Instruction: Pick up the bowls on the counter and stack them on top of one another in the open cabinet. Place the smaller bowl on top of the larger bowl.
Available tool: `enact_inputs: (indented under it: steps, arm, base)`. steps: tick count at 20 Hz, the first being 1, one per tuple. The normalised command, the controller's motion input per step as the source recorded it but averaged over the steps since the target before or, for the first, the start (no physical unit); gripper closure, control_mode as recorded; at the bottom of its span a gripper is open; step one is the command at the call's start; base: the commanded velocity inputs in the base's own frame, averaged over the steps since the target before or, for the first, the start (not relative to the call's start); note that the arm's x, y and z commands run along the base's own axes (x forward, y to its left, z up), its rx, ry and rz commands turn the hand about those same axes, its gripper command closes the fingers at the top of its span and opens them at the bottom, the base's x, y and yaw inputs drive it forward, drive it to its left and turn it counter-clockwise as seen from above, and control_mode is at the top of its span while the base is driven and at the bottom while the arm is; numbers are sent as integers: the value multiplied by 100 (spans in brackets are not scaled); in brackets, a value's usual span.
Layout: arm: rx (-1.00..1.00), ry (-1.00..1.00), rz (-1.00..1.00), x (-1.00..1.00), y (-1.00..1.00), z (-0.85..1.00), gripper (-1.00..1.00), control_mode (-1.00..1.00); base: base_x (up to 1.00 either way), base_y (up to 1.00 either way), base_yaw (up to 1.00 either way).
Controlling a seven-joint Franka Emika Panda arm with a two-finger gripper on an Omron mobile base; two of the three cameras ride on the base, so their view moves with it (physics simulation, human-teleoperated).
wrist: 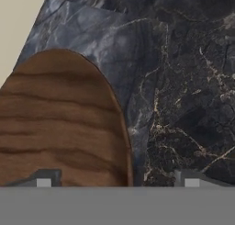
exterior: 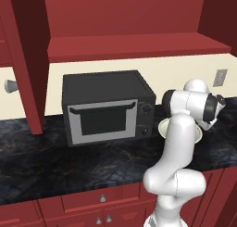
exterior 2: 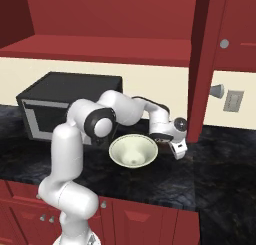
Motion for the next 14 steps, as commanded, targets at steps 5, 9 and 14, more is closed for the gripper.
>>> enact_inputs:
  steps: [5,9,14]
  arm:
    - [1,0,0,6,0,-10,100,-100]
    - [0,0,0,0,0,0,100,-100]
    - [0,0,0,0,0,0,100,-100]
  base:
    - [0,0,0]
    - [0,0,0]
    - [0,0,0]
